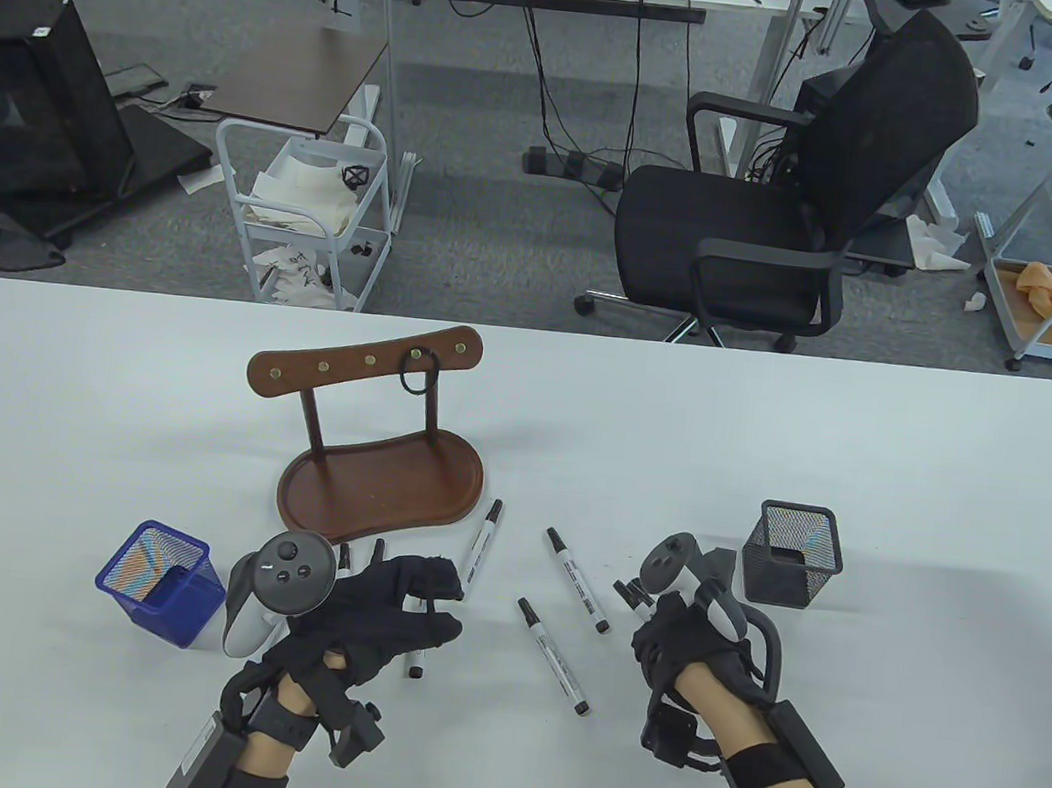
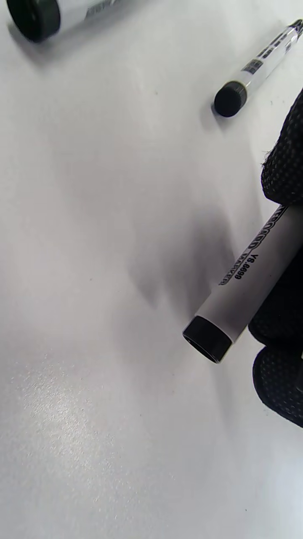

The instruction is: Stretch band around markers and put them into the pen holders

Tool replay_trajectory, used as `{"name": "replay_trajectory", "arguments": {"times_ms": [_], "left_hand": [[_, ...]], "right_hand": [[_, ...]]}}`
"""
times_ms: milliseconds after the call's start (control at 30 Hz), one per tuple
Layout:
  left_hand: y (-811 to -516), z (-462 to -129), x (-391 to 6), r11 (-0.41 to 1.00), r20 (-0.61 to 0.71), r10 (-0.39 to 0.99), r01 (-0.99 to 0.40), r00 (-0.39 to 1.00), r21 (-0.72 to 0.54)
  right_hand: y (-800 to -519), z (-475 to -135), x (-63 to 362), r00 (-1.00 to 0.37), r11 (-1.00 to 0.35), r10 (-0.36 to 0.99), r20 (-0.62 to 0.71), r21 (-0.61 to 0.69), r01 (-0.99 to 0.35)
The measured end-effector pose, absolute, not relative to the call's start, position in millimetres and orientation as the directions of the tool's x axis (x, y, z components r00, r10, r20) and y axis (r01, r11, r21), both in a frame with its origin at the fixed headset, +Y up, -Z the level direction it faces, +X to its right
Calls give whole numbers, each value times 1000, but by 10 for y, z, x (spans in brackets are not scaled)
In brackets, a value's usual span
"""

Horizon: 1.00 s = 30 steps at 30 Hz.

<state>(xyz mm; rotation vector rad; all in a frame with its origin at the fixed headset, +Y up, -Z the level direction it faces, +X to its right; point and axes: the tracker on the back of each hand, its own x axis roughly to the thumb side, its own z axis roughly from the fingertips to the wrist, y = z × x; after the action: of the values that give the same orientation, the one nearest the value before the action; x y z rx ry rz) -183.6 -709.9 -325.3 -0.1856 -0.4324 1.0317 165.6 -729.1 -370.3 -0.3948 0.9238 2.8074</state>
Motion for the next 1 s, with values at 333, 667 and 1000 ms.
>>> {"name": "replay_trajectory", "arguments": {"times_ms": [333,667,1000], "left_hand": [[-7099,-3253,-1831,505,258,862,-788,437,-352],[-7107,-3255,-1838,502,251,864,-787,436,-359],[-7120,-3264,-1840,502,244,864,-787,440,-358]], "right_hand": [[-7150,-3873,1538,-926,-754,207,-316,552,-357],[-7133,-4102,1340,-886,-730,292,-361,514,-450],[-7239,-4283,1209,-856,-737,343,-388,453,-501]]}}
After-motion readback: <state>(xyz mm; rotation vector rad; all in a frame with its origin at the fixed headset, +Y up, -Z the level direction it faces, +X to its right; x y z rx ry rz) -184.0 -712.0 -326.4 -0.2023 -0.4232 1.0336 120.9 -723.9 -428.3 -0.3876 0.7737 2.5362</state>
